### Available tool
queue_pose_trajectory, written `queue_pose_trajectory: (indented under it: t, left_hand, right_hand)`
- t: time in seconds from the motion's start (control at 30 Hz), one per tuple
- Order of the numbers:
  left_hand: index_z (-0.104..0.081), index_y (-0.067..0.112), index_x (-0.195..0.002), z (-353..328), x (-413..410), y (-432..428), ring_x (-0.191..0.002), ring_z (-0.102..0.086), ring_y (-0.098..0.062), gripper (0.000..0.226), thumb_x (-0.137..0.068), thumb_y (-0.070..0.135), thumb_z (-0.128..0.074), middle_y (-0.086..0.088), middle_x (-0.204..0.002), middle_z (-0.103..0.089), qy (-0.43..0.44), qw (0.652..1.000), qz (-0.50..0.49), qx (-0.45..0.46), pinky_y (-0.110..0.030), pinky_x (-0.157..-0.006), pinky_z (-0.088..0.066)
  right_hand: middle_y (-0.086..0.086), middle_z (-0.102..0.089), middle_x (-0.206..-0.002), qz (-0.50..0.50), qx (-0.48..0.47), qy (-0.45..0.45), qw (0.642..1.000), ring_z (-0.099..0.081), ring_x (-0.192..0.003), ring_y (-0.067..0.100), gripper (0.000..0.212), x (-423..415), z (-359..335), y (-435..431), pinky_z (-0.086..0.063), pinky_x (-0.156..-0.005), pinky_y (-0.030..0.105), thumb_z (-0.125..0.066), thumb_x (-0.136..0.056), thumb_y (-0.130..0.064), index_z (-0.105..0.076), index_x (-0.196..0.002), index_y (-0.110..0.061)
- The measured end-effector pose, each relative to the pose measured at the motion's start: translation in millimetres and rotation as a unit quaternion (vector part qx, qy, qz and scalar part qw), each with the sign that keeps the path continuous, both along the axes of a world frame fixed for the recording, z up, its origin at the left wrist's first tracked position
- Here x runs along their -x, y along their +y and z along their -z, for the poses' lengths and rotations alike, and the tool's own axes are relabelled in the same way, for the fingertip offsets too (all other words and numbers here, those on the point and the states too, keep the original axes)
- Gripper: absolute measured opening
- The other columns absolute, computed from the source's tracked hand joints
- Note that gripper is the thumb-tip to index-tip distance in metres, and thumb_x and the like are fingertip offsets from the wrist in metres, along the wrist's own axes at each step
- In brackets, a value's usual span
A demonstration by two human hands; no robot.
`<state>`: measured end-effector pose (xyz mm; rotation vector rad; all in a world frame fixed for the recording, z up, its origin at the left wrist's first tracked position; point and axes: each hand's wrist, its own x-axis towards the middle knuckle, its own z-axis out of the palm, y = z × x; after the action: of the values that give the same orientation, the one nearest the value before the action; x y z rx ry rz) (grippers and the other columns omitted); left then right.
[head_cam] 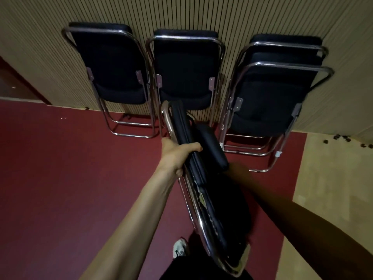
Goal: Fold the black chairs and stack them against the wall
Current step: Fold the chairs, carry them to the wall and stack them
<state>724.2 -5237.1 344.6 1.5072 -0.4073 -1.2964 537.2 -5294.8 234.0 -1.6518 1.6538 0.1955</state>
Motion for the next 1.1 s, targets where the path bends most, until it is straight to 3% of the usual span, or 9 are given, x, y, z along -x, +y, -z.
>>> queue_pose_trajectory:
  t: [0.1, 0.2, 0.33, 0.43, 0.57, 0.67, 0.83, 1.1]
  left_hand:
    - [-0.051, -0.01, -0.119, 1, -22, -34, -0.089, -0.07, -0.036, 0.096, -0.031, 0.01, -0.084, -0.028, -0.107, -0.065, 0.006, 0.999, -0.032, 0.004, -0.048, -0.072, -0.06]
    - [-0.047, -0.013, -0.122, 2, -39, -63, -0.087, -0.07, -0.037, 0.091, -0.04, 0.004, -0.083, -0.031, -0.109, -0.063, 0.019, 0.996, -0.081, 0.008, -0.044, -0.067, -0.06]
    - [-0.045, -0.014, -0.125, 4, -55, -109, -0.073, -0.071, -0.029, 0.086, -0.048, -0.001, -0.083, -0.033, -0.111, -0.062, 0.036, 0.986, -0.164, 0.005, -0.035, -0.057, -0.057]
    - [-0.047, -0.013, -0.123, 7, -65, -136, -0.069, -0.071, -0.025, 0.077, -0.056, -0.003, -0.083, -0.033, -0.111, -0.063, 0.037, 0.975, -0.22, -0.01, -0.033, -0.055, -0.056]
    - [-0.061, -0.016, -0.106, 18, -82, -167, -0.069, -0.071, -0.024, 0.044, -0.067, -0.008, -0.078, -0.024, -0.089, -0.069, 0.067, 0.965, -0.253, -0.025, -0.03, -0.058, -0.057]
    - [-0.067, -0.008, -0.091, 25, -98, -191, -0.067, -0.07, -0.023, 0.023, -0.07, -0.008, -0.075, -0.014, -0.076, -0.069, 0.108, 0.957, -0.266, -0.044, -0.037, -0.066, -0.059]
    - [-0.068, -0.005, -0.088, 37, -123, -226, -0.07, -0.069, -0.024, 0.016, -0.072, -0.008, -0.072, -0.014, -0.08, -0.069, 0.185, 0.936, -0.293, -0.067, -0.039, -0.07, -0.059]
    - [-0.067, -0.009, -0.1, 54, -131, -279, -0.064, -0.069, -0.02, 0.028, -0.073, -0.008, -0.072, -0.014, -0.082, -0.068, 0.212, 0.91, -0.348, -0.071, -0.034, -0.066, -0.06]
  right_hand:
    - [0.018, -0.063, -0.116, -0.025, 0.01, 0.006, 1.0, -0.062, -0.106, 0.033, 0.055, -27, 0, -48, -0.048, -0.081, 0.035, -0.076, -0.078, -0.033, -0.058, -0.118, 0.0]
    - [0.012, -0.059, -0.1, -0.078, 0.003, 0.026, 0.997, -0.061, -0.103, 0.03, 0.051, -53, -4, -99, -0.039, -0.068, 0.026, -0.074, -0.08, -0.033, -0.058, -0.114, 0.001]
    - [0.015, -0.065, -0.111, -0.155, 0.023, 0.049, 0.986, -0.064, -0.1, 0.029, 0.05, -90, -8, -168, -0.044, -0.07, 0.026, -0.072, -0.08, -0.038, -0.061, -0.113, -0.003]
    - [0.013, -0.067, -0.107, -0.206, 0.032, 0.051, 0.977, -0.065, -0.093, 0.028, 0.047, -115, -10, -214, -0.044, -0.067, 0.026, -0.072, -0.08, -0.036, -0.062, -0.113, -0.004]
    - [0.011, -0.066, -0.104, -0.257, 0.038, 0.07, 0.963, -0.064, -0.092, 0.028, 0.042, -150, -10, -264, -0.043, -0.065, 0.028, -0.071, -0.083, -0.035, -0.062, -0.11, -0.005]
    - [0.011, -0.064, -0.109, -0.284, 0.041, 0.09, 0.954, -0.063, -0.097, 0.028, 0.044, -178, 0, -299, -0.043, -0.068, 0.028, -0.071, -0.083, -0.037, -0.061, -0.112, -0.006]
    - [0.012, -0.061, -0.12, -0.331, 0.045, 0.117, 0.935, -0.06, -0.107, 0.031, 0.05, -219, 17, -345, -0.048, -0.079, 0.033, -0.071, -0.082, -0.038, -0.058, -0.119, -0.007]
    - [0.01, -0.062, -0.121, -0.376, 0.023, 0.139, 0.916, -0.061, -0.106, 0.029, 0.052, -253, 45, -407, -0.046, -0.077, 0.029, -0.07, -0.082, -0.04, -0.059, -0.122, -0.01]
